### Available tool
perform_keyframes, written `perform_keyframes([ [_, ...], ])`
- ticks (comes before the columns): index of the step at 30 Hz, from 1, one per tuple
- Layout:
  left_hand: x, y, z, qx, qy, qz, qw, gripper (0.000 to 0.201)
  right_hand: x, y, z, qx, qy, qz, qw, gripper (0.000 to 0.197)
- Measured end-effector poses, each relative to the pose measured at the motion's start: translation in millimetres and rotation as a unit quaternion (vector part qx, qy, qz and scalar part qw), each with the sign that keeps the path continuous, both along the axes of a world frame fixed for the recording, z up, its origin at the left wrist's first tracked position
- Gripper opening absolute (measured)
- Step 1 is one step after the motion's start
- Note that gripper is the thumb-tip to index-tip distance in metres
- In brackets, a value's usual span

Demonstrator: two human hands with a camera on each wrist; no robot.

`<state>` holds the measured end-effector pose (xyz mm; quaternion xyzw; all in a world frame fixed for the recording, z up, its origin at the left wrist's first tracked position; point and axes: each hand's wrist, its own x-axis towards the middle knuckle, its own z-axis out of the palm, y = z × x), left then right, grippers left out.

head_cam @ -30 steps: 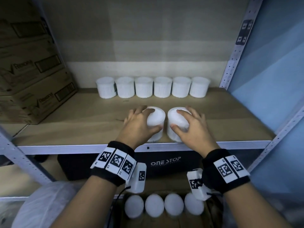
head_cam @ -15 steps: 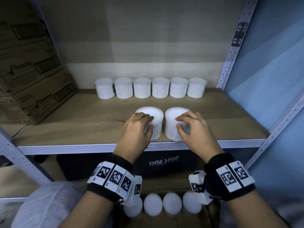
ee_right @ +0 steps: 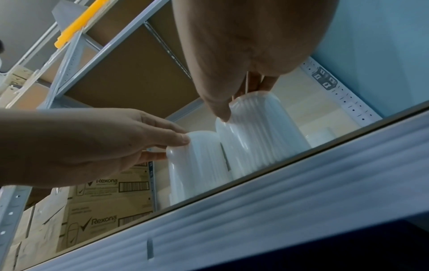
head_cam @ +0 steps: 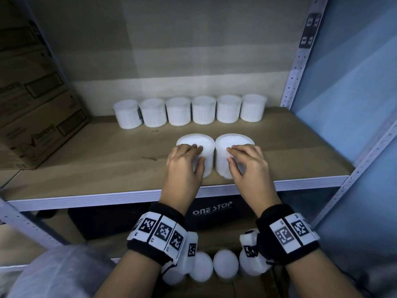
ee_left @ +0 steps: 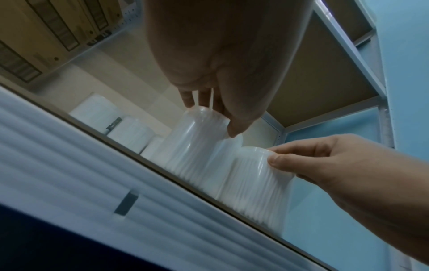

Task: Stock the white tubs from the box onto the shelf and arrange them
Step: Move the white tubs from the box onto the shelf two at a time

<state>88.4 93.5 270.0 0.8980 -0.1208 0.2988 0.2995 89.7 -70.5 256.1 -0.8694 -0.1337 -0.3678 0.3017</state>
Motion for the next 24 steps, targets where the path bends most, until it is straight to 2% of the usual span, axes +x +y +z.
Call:
perform_keyframes([
  [8,36.0,-33.8,3.0,0.006,0.027,-0.018,0.999,0.030,30.1,-29.3,4.8,0.004,0.037,-0.032,0.999,0.023],
  [15,77.4,-70.0,7.2,0.018,0.053,-0.043,0.997,0.027,69.6,-59.9,13.5,0.046,0.093,-0.068,0.992,0.025],
  [24,129.6,-104.3,24.7,0.062,0.119,-0.041,0.990,0.030,125.6,-82.6,22.9,0.062,0.156,-0.105,0.980,0.023],
])
